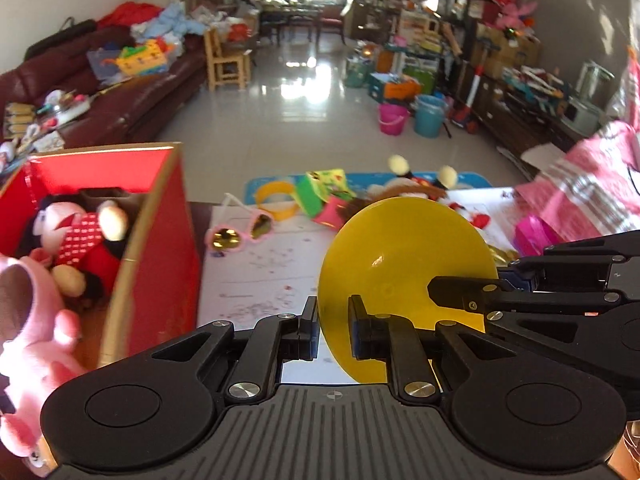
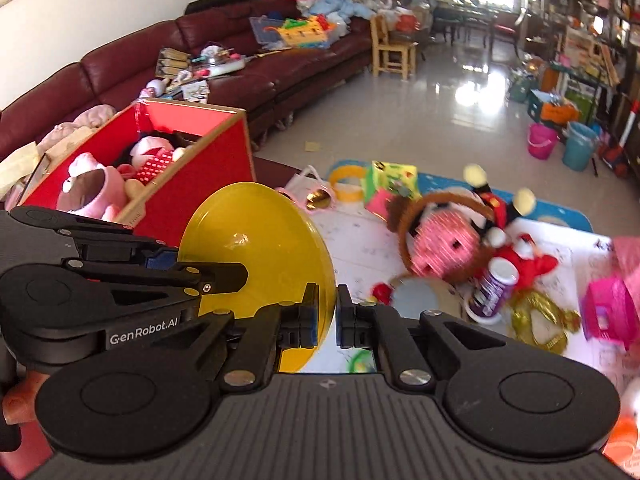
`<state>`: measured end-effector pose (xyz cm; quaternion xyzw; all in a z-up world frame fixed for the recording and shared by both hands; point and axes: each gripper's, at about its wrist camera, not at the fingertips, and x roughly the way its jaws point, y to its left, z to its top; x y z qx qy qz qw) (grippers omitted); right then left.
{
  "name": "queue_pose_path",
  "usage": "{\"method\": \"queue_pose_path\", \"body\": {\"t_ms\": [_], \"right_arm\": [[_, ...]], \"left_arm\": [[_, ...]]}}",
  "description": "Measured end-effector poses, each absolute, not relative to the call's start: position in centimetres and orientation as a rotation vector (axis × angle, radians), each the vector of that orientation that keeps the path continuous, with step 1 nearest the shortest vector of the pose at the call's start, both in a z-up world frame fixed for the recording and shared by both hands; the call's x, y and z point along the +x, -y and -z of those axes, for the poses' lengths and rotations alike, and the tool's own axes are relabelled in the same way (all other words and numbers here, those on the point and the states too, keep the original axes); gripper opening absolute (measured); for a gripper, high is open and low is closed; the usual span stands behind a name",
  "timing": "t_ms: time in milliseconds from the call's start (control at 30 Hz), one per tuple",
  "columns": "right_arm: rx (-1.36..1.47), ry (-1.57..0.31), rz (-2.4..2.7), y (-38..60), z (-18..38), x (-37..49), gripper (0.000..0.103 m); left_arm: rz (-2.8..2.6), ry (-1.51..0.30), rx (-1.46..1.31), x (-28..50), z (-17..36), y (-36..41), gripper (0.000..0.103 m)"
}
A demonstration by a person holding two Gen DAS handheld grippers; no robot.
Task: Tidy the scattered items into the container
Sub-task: 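Lift the yellow bowl with both grippers and carry it over the red box, then lower the yellow bowl into the red box and open both grippers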
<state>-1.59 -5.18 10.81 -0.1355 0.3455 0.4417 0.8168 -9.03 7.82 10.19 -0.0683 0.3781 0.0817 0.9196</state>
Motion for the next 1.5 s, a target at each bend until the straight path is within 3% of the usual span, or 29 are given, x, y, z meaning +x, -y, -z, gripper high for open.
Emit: {"method": "queue_pose_path", "body": {"t_ms": [333,533,1000,1033,1100,1133,1200,1233,1467,1500], "right_arm": [[-0.347,-0.643,-1.171,-8.8,-14.1,-5.4,0.009],[-0.405,-0.666,-1.202,-13.9,-13.1,-6.4,0.011],[-0.389,-0.748,-1.182,-17.0,-11.5,-5.3,0.012],[-0.387,-0.753,-1.183,-17.2,-11.4,-5.2,0.014],[-0.374,-0.768,-1.173,-17.5,-11.1,-4.8,0.020],[-0.375,-0.774,-1.148,-17.7,-10.9,-4.5,0.035],[-0.364,-0.767,-1.107,-17.3,-10.5,-3.7,0.059],[-0.346,-0.767,-1.115,-16.8,-10.5,-3.3,0.064],[-0.334,-0.755,-1.118,-15.9,-10.6,-2.5,0.064],[-0.337,-0.747,-1.115,-15.8,-10.6,-2.5,0.063]], "left_arm": [[-0.429,-0.689,-0.199,-13.4,-14.5,-21.1,0.016],[-0.476,-0.728,-0.241,-13.7,-13.5,-26.3,0.021],[-0.472,-0.770,-0.241,-11.4,-12.0,-29.0,0.019],[-0.470,-0.777,-0.237,-11.1,-11.8,-29.2,0.021],[-0.481,-0.810,-0.225,-10.3,-11.0,-29.8,0.037],[-0.504,-0.831,-0.220,-9.9,-10.4,-30.2,0.040],[-0.534,-0.847,-0.231,-9.9,-9.6,-30.7,0.061],[-0.536,-0.843,-0.241,-10.0,-9.4,-30.9,0.063],[-0.516,-0.836,-0.236,-9.2,-9.2,-30.1,0.061],[-0.511,-0.836,-0.235,-8.9,-9.2,-30.0,0.056]]}}
